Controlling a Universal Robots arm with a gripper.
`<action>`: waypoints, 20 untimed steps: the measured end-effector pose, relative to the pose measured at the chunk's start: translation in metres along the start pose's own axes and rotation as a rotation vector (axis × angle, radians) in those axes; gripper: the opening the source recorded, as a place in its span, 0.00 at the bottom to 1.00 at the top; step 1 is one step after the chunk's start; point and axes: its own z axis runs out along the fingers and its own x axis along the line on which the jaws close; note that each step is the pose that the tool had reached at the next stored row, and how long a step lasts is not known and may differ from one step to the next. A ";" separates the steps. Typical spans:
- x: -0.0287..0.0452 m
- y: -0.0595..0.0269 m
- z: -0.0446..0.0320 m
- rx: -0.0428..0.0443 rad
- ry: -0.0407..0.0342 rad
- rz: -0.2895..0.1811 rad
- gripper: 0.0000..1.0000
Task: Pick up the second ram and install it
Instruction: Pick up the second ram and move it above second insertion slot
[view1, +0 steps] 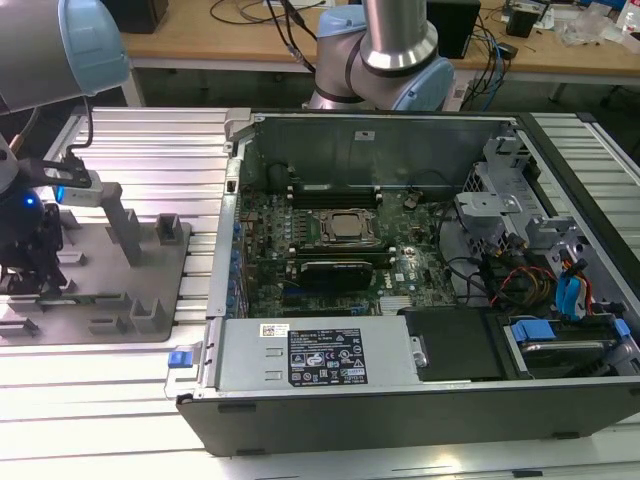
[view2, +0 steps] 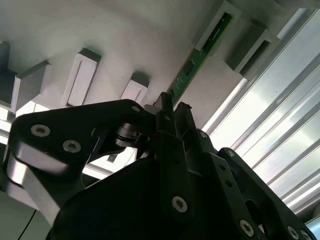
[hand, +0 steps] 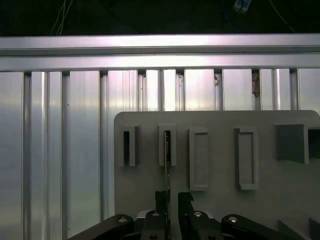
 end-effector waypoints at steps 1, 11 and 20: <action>0.0000 0.0000 0.0015 0.0000 0.0038 -0.002 0.22; 0.0001 -0.0002 0.0145 -0.0005 0.0096 -0.038 0.22; 0.0001 0.0008 0.0146 0.0012 0.0096 -0.038 0.22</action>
